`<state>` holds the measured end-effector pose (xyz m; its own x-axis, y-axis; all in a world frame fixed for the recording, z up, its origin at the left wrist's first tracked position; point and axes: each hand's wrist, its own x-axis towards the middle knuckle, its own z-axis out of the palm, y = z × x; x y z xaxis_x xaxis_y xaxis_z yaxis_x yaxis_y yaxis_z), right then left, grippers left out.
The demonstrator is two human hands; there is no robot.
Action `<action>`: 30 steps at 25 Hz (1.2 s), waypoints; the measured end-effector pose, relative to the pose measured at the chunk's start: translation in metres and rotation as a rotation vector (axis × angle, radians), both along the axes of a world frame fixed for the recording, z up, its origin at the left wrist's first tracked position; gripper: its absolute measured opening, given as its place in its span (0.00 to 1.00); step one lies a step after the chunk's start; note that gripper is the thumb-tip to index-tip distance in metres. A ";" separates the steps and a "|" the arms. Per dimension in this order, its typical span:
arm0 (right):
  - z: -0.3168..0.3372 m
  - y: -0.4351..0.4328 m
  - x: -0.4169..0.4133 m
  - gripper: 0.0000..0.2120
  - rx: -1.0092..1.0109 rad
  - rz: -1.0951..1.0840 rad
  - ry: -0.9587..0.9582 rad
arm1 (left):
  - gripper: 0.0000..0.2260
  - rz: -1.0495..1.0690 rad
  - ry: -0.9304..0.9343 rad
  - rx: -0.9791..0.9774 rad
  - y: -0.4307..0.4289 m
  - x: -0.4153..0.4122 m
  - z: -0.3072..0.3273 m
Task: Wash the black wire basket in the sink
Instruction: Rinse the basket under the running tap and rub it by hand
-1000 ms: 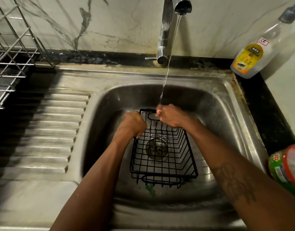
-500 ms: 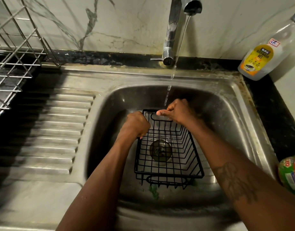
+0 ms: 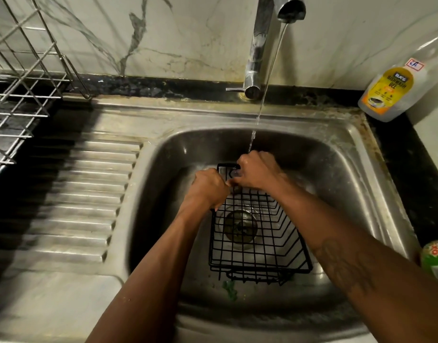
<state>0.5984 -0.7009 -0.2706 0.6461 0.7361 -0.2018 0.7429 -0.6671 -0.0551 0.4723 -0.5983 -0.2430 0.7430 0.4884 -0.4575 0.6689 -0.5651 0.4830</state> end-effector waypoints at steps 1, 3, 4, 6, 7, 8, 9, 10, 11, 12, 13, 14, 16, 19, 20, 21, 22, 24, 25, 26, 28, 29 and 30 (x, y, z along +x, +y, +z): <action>-0.002 0.006 -0.002 0.32 0.013 -0.016 -0.001 | 0.11 -0.028 0.000 0.006 0.001 0.001 -0.002; -0.007 0.011 -0.002 0.32 0.062 -0.049 0.062 | 0.09 -0.001 -0.019 -0.019 0.004 0.002 -0.003; -0.006 0.011 -0.001 0.31 0.078 -0.050 0.115 | 0.08 -0.002 -0.024 -0.022 0.005 0.003 -0.004; -0.007 0.006 0.004 0.33 0.068 -0.021 0.216 | 0.08 -0.025 -0.008 -0.001 0.002 0.003 -0.001; -0.005 0.003 0.005 0.35 0.046 -0.013 0.253 | 0.09 -0.015 -0.003 0.006 0.000 0.003 0.000; -0.003 0.001 0.007 0.34 0.011 0.004 0.290 | 0.10 -0.002 0.003 0.012 -0.002 0.002 0.000; -0.002 -0.001 0.008 0.30 -0.010 0.036 0.320 | 0.11 0.002 0.002 0.016 -0.004 0.001 0.000; -0.004 -0.002 0.010 0.23 0.004 0.060 0.339 | 0.10 0.001 -0.001 0.025 -0.004 0.002 -0.001; -0.006 -0.003 0.011 0.18 0.058 0.061 0.363 | 0.10 0.006 0.005 0.024 -0.005 0.002 -0.003; -0.007 -0.006 0.011 0.14 0.152 0.023 0.369 | 0.10 0.012 0.015 0.012 -0.004 0.004 -0.005; -0.010 -0.008 0.013 0.11 0.250 -0.044 0.380 | 0.10 0.016 0.033 -0.005 -0.004 0.005 -0.007; -0.010 -0.011 0.016 0.09 0.307 -0.092 0.392 | 0.09 0.012 0.052 -0.026 -0.003 0.007 -0.008; -0.009 -0.013 0.022 0.11 0.285 -0.080 0.407 | 0.08 -0.004 0.083 -0.061 -0.002 0.008 -0.008; -0.001 -0.011 0.025 0.19 0.160 -0.015 0.447 | 0.07 0.004 0.078 -0.034 0.002 0.007 -0.009; 0.003 -0.011 0.024 0.20 0.127 0.013 0.452 | 0.08 0.017 0.064 -0.028 0.004 0.007 -0.009; 0.004 -0.011 0.022 0.20 0.104 0.052 0.424 | 0.08 0.029 0.060 -0.026 0.006 0.006 -0.009; 0.006 -0.013 0.017 0.18 0.076 0.092 0.334 | 0.09 0.037 0.064 -0.024 0.007 0.005 -0.009; 0.008 -0.016 0.008 0.19 0.086 0.093 0.100 | 0.11 0.030 0.069 -0.007 0.008 0.004 -0.010; 0.007 -0.016 0.006 0.23 0.104 0.083 0.006 | 0.12 0.020 0.069 0.007 0.007 0.005 -0.010; 0.008 -0.014 0.003 0.25 0.110 0.089 -0.045 | 0.12 0.017 0.065 0.015 0.007 0.005 -0.010; 0.007 -0.011 0.004 0.19 0.124 0.109 0.072 | 0.12 0.033 0.061 0.019 0.010 0.006 -0.011; 0.007 -0.010 0.009 0.15 0.132 0.091 0.182 | 0.12 0.040 0.064 0.019 0.011 0.006 -0.011; 0.006 -0.012 0.013 0.14 0.131 0.053 0.276 | 0.12 0.047 0.060 0.023 0.011 0.006 -0.011</action>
